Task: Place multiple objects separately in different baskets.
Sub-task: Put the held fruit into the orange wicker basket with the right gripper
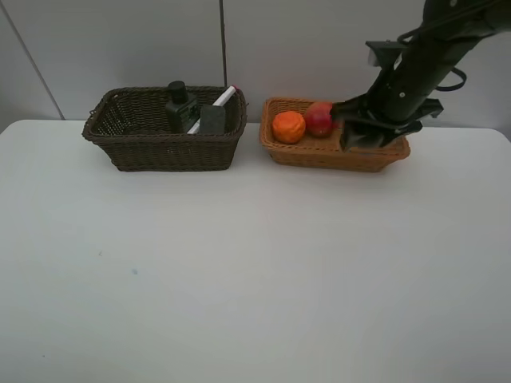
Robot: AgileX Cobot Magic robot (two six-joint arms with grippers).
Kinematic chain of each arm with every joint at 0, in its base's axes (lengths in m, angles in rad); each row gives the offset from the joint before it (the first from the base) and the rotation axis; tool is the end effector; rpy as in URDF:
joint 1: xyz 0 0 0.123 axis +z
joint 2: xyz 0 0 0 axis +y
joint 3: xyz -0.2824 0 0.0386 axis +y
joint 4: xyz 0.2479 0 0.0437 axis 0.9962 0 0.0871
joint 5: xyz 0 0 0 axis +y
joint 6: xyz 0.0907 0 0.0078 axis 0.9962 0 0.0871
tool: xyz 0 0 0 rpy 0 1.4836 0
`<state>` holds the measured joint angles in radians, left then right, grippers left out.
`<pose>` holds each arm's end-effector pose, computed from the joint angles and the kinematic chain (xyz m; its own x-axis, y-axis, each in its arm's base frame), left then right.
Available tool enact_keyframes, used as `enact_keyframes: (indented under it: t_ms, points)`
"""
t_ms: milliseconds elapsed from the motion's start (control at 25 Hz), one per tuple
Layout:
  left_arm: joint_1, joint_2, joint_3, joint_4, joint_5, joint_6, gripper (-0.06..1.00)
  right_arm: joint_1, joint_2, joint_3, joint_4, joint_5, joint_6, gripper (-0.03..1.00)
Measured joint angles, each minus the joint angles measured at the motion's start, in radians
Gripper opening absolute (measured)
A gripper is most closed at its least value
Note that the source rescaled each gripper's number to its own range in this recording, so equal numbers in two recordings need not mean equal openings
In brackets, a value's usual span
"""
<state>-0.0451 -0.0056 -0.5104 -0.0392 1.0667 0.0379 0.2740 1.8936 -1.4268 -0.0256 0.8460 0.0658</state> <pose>-0.0073 -0.0028 0.2796 -0.4448 0.0390 -0.8948 0.0842 0.9964 0.0016 0.3836 0.1060 0.2203 -0.9177 -0.2072 -0.3390 -0.2198 0.9756 -0.0015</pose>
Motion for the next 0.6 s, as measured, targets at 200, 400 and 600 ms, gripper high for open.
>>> enact_keyframes:
  t_ms: [200,400,600]
  points:
    - [0.000,0.000,0.000,0.000,0.000,0.000,0.90,-0.034,0.201,-0.262,-0.001,0.063,-0.002,0.62]
    - [0.000,0.000,0.000,0.000,0.000,0.000,0.90,-0.035,0.315,-0.389,-0.001,0.101,0.001,0.62]
    - [0.000,0.000,0.000,0.000,0.000,0.000,0.90,-0.035,0.328,-0.403,-0.022,0.139,0.022,0.95]
